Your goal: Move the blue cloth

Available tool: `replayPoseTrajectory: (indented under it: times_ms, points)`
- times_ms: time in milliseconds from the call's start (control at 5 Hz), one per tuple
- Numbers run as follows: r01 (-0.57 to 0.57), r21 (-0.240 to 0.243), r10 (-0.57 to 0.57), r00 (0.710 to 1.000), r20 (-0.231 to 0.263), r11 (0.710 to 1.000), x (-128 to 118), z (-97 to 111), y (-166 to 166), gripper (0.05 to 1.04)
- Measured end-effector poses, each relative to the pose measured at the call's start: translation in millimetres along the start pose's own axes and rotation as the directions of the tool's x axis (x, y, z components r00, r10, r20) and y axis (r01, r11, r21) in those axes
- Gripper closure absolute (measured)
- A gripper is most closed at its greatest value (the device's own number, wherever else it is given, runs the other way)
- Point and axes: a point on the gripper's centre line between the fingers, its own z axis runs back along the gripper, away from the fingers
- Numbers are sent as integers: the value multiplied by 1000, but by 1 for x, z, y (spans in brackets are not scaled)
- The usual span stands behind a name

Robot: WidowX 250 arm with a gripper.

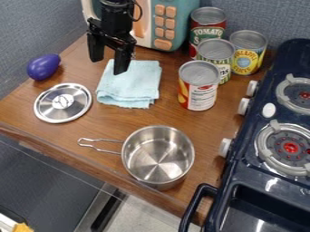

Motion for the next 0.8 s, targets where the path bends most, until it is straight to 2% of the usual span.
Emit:
replayPoseTrajectory:
  times_ms: [200, 400, 800]
  points:
    - [7, -28, -8, 999, -41, 1000, -1, -20, -6, 84]
    - [7, -36, -7, 1000, -19, 999, 2, -26, -9, 84]
    - [5, -17, -5, 1000, 1, 1000, 5, -36, -21, 84]
